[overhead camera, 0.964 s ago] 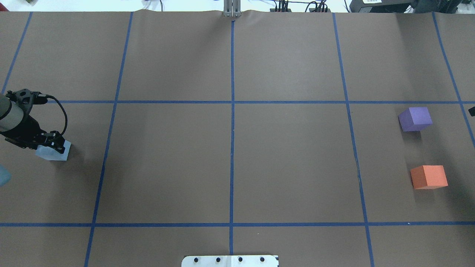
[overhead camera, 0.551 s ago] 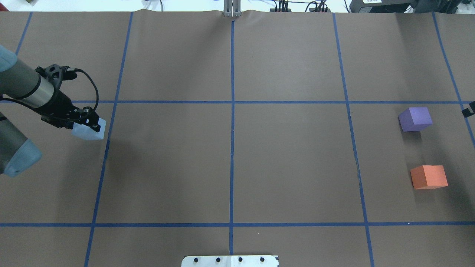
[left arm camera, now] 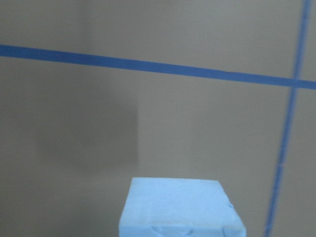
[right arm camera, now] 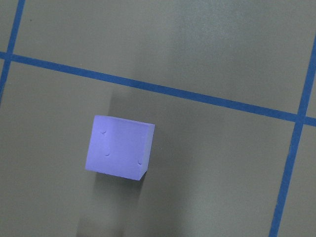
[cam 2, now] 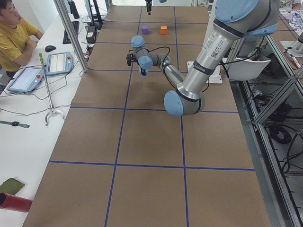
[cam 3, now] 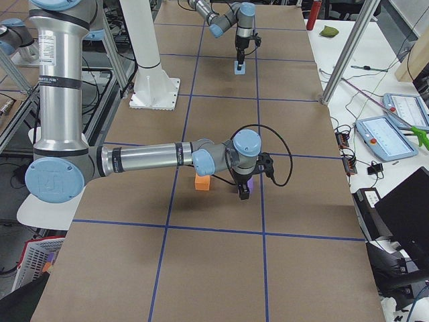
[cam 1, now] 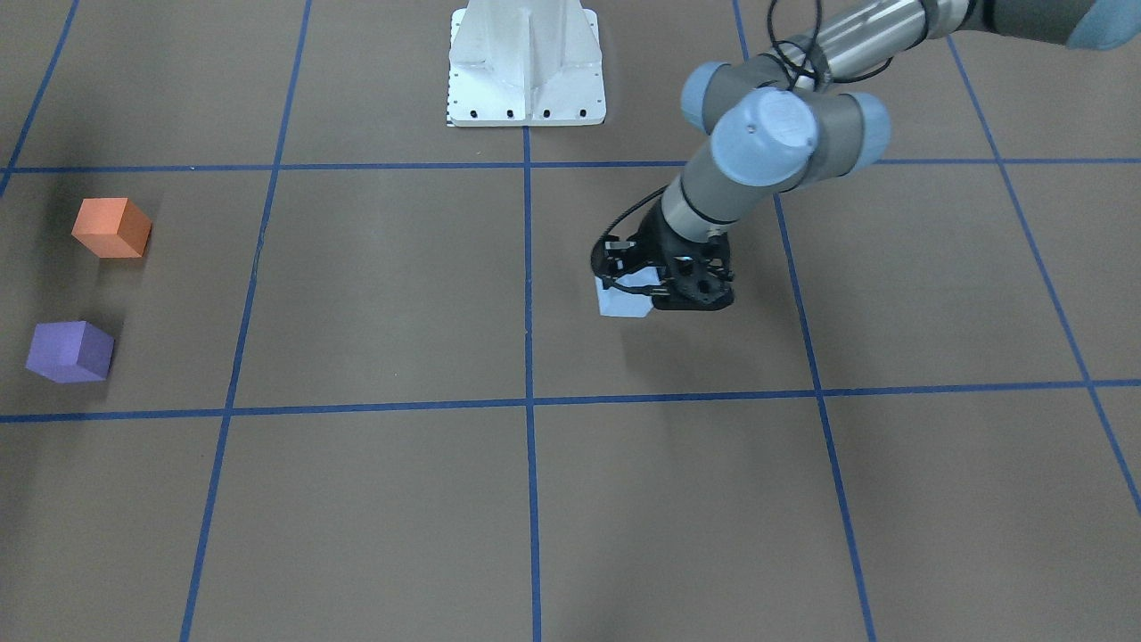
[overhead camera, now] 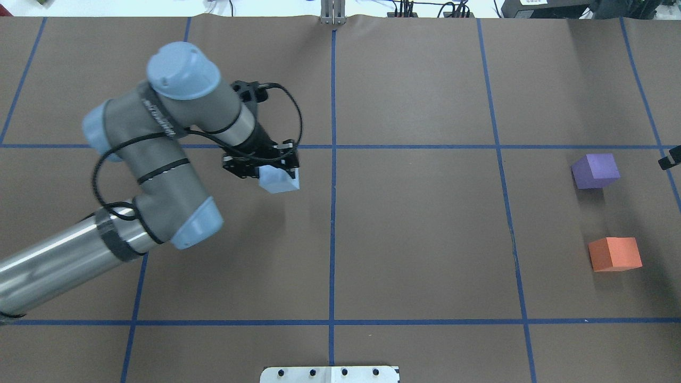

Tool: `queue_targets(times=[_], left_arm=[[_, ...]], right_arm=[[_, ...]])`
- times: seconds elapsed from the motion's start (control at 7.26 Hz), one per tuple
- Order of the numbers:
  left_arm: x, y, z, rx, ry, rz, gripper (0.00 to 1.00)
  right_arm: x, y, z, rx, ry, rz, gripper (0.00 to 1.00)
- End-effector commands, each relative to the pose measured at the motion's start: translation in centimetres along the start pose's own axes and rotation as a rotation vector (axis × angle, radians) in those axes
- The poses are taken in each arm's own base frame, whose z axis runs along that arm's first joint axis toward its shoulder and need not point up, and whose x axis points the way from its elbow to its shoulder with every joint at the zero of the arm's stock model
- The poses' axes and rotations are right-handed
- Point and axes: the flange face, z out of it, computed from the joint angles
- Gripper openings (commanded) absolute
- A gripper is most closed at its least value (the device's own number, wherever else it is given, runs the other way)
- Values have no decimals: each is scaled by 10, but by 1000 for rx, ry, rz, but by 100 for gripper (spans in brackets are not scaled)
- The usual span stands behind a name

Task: Place blue block between orange and purple blocks
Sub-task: 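Lift the light blue cube and carry it with the left gripper toward the table center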

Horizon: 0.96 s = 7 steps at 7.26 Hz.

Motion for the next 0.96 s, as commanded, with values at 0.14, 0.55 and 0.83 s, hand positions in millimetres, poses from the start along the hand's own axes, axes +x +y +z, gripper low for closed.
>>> queue_targets(times=[0.14, 0.55, 0.83], left_arm=[[215, 29, 68, 95, -70, 2, 0], [254, 74, 109, 81, -113, -33, 22], [271, 85, 115, 127, -123, -41, 60]], right_arm=[[-8, 0, 5, -13, -16, -12, 100], [-6, 3, 8, -15, -2, -16, 100], [-10, 4, 3, -7, -5, -18, 100]])
